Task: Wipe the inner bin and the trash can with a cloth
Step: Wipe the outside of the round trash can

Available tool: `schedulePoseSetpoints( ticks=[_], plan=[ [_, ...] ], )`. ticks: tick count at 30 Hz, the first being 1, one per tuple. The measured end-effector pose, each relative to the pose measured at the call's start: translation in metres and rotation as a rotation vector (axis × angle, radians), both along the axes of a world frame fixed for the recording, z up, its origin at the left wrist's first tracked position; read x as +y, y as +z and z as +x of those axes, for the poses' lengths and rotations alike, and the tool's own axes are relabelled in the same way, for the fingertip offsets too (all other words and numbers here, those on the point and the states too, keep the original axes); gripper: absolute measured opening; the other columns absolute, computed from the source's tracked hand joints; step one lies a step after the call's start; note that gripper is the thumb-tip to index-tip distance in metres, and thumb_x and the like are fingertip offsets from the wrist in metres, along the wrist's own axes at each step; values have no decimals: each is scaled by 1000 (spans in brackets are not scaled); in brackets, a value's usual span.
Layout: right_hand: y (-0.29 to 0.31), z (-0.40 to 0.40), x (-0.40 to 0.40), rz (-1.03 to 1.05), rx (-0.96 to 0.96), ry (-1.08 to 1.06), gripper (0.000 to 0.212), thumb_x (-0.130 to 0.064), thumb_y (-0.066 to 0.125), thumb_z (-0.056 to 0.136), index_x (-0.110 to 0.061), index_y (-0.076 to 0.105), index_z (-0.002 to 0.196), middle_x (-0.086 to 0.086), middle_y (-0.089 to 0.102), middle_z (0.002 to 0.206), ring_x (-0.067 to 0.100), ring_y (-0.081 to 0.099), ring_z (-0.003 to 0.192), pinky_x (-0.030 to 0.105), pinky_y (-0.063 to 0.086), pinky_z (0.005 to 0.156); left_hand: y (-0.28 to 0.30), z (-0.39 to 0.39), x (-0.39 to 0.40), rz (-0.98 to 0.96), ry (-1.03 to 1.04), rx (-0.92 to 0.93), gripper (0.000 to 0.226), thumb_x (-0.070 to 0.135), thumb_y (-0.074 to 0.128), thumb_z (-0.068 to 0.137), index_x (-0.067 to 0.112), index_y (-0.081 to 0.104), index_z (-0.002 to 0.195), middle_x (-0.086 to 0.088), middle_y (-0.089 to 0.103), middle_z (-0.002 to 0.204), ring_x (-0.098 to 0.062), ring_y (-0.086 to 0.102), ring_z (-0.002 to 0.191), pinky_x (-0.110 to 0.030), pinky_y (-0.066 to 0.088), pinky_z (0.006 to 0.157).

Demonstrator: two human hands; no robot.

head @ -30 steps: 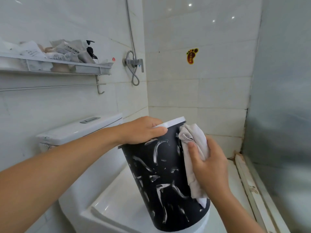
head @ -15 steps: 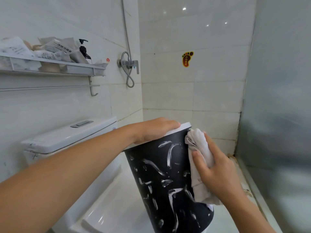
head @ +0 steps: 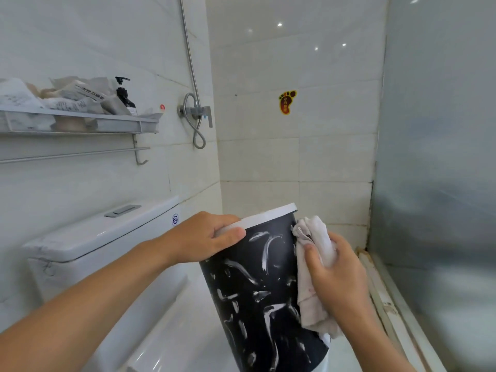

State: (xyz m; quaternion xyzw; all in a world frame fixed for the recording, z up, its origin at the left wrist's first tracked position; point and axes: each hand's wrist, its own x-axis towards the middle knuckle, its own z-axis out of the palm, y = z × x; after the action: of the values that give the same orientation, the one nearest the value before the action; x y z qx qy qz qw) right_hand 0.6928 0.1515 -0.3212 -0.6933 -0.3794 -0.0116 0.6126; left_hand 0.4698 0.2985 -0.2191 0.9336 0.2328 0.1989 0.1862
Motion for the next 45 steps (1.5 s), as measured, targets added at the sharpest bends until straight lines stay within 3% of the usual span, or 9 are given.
schedulePoseSetpoints(
  ticks=[6, 11, 15, 20, 25, 31, 38, 42, 45],
  plan=[
    [8, -8, 0, 112, -56, 32, 48, -60, 66, 91, -43, 61, 135, -24, 70, 99, 0, 67, 93, 31, 55, 79, -7, 13, 4, -21, -35, -50, 40, 68, 42, 97, 36, 66, 107, 13, 72, 98, -12, 69, 93, -35, 56, 85],
    [10, -5, 7, -3, -409, 73, 56, -67, 37, 102, -47, 41, 154, -19, 60, 118, 13, 60, 104, 37, 53, 86, -10, 17, 6, -32, -21, -99, 57, 74, 40, 95, 22, 66, 97, -6, 71, 92, -26, 68, 88, -52, 56, 86],
    [5, -3, 14, -77, -367, 174, 48, -64, 28, 104, -70, 11, 149, -13, 41, 151, 9, 47, 130, 32, 45, 96, -14, 25, 4, -50, -31, -137, 48, 66, 44, 98, 23, 65, 90, -5, 67, 85, -24, 66, 78, -48, 55, 77],
    [0, -11, 22, -25, -403, 2, 70, -54, 54, 98, -32, 26, 159, -8, 57, 130, 17, 59, 107, 32, 43, 79, -11, 39, 0, -28, -20, -92, 55, 62, 43, 103, 17, 48, 72, 9, 45, 65, -10, 43, 62, -34, 38, 66],
    [4, -15, 12, 14, -599, -74, 66, -36, 71, 89, -36, 45, 151, -8, 56, 98, 17, 54, 72, 29, 41, 52, -5, 51, -10, 22, 6, -65, 55, 56, 42, 105, 20, 32, 65, 12, 32, 59, -10, 31, 56, -31, 28, 58],
    [5, -16, -1, -10, -792, -71, 63, -31, 73, 82, -36, 54, 142, -9, 54, 89, 16, 51, 70, 32, 45, 47, -7, 49, -9, -7, 10, -62, 62, 56, 41, 106, 3, 47, 74, 1, 46, 68, -13, 44, 64, -34, 38, 66],
    [12, -5, 1, -85, -638, -137, 54, -31, 70, 84, -40, 55, 135, -10, 52, 86, 16, 49, 66, 22, 31, 48, -6, 53, -10, 34, 10, -70, 55, 53, 42, 106, 19, 30, 65, 11, 29, 58, -11, 29, 56, -33, 27, 59],
    [7, -31, -6, -77, -980, 16, 57, -32, 66, 77, -36, 57, 134, -8, 49, 89, 17, 45, 68, 31, 41, 46, -5, 54, 0, 14, 6, -70, 67, 64, 39, 101, 4, 52, 73, 4, 48, 65, -13, 46, 63, -34, 42, 67],
    [8, -30, -4, -81, -950, 3, 59, -31, 66, 78, -38, 54, 136, -7, 50, 92, 18, 47, 68, 32, 43, 45, -6, 51, 1, 13, 5, -66, 70, 69, 37, 99, 8, 61, 76, -7, 60, 69, -19, 55, 67, -39, 50, 70]
  ],
)
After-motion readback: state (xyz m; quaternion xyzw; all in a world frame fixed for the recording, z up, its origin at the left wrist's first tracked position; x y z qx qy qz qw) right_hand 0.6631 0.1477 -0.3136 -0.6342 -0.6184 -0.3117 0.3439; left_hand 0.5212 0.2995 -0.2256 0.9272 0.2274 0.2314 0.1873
